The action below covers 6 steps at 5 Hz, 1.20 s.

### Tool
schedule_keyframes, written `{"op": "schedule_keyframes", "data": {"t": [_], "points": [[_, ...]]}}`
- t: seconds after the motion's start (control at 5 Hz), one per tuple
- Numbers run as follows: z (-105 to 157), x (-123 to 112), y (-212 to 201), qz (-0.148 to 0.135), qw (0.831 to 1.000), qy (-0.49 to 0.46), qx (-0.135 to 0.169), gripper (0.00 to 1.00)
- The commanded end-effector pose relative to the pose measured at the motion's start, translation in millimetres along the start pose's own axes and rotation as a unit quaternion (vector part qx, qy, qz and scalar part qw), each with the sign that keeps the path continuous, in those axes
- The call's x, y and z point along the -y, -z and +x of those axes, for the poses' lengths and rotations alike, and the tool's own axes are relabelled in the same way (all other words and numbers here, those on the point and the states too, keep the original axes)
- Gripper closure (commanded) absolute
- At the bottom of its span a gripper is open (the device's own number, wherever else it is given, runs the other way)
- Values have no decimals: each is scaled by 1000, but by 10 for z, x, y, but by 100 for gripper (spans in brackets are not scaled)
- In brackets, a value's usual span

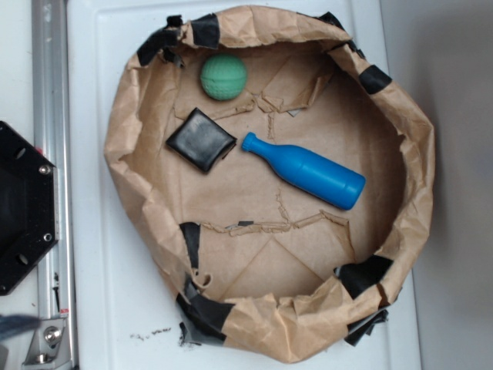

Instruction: Grab the green ball.

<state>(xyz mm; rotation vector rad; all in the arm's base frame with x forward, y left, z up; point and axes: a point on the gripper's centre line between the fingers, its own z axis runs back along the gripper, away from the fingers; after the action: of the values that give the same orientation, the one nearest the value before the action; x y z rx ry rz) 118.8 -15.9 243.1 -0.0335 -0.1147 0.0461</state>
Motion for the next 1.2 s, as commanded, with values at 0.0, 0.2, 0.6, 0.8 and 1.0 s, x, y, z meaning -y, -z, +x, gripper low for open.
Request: {"op": "schedule_keyframes", "data": {"t": [0.0, 0.2, 0.6, 0.8, 1.0], "points": [[0, 0, 0, 0, 1000, 0, 0, 0], [474, -247, 352, 32, 993, -106, 30, 0], [1176, -443, 840, 51, 955, -284, 66, 0], [1268, -539, 1261, 80, 917, -389, 36, 0], [1326, -643, 1527, 118, 898, -423, 24, 0]]}}
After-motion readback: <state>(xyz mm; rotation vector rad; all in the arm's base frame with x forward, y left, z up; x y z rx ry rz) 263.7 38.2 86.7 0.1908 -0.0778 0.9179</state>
